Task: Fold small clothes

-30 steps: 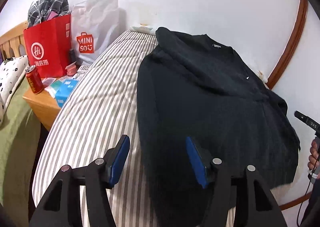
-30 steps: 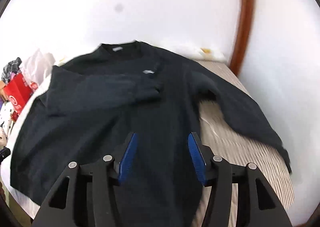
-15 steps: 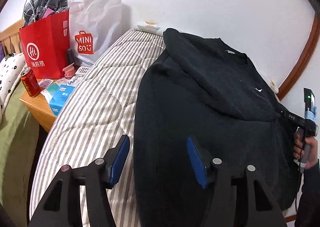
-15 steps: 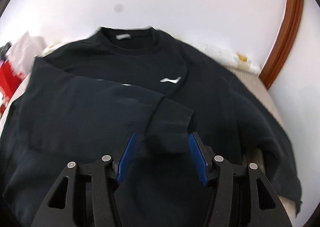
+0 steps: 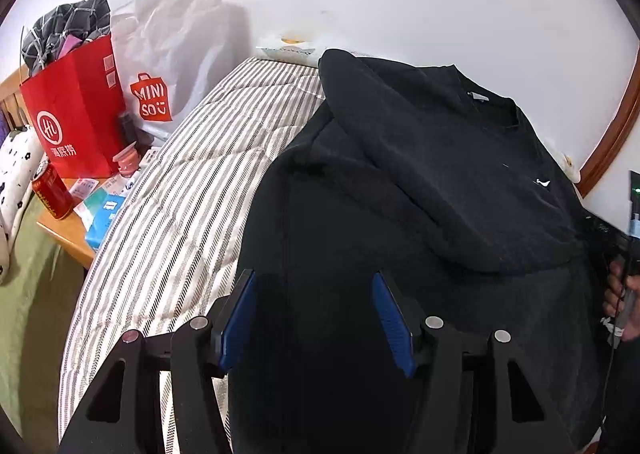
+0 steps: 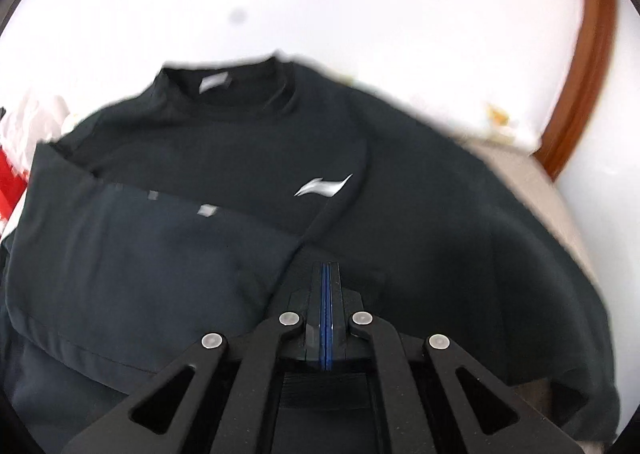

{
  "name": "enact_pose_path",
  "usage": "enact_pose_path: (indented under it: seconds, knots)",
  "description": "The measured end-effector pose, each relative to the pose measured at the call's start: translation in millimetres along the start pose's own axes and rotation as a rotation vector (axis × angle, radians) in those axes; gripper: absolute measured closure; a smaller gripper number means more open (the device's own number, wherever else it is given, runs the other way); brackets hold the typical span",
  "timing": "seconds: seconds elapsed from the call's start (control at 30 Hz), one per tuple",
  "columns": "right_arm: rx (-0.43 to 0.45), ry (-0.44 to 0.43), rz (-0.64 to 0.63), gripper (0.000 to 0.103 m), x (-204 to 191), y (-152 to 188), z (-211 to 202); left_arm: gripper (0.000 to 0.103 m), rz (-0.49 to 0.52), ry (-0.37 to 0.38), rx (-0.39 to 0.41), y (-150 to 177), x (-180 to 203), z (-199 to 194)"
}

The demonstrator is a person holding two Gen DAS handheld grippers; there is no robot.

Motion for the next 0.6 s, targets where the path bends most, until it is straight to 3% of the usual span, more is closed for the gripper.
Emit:
enact_pose_path:
  seconds: [0.1,0.23,0.27,0.3,0.33,0.37,0.47,0.6]
  knots:
    - [0.034,0.089,0.074,0.103,34.6,-7.0,-14.1,0.047,0.004,0.001,0.003,-4.0,-0.9,0.8]
    - [-0.005,0.043,0.052,0.1,33.6,-10.9,-19.6,0.047,0.011,-0.016,0.009,-12.8,-2.5,4.2]
    - [-0.017,0.038,0.021,0.095,26.0,-12.7,-20.2,0.047,0.006,-0.016,0.007,-14.6,-3.2,4.7]
    - [-0.036,0.025,-0.012,0.073,16.9,-13.7,-19.0,0.047,0.001,-0.011,0.005,-15.4,-3.9,4.1]
    - [-0.053,-0.012,-0.035,0.043,8.3,-13.8,-16.4,0.047,-0.003,-0.003,0.007,-15.1,-4.0,2.5]
    - [-0.05,-0.032,-0.042,0.034,4.1,-13.0,-14.4,0.047,-0.005,0.004,0.013,-13.7,-4.6,-0.8]
    - [-0.069,0.015,-0.027,0.032,5.0,-2.0,5.8,0.047,-0.008,0.008,0.015,-6.9,-7.8,-5.6]
    - [-0.118,-0.039,0.043,0.033,11.6,15.7,31.8,0.047,-0.018,0.016,-0.007,0.4,-10.8,-4.5]
Point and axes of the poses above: each gripper's, at about its wrist camera, not at the fingertips, and z roughly the way its jaws point, x to its right, y to its underside, the point moved 7 cm from there along z, roughly the way its jaws point, and after that the axes turned 6 degrees about -x, right-handed, at the moved point
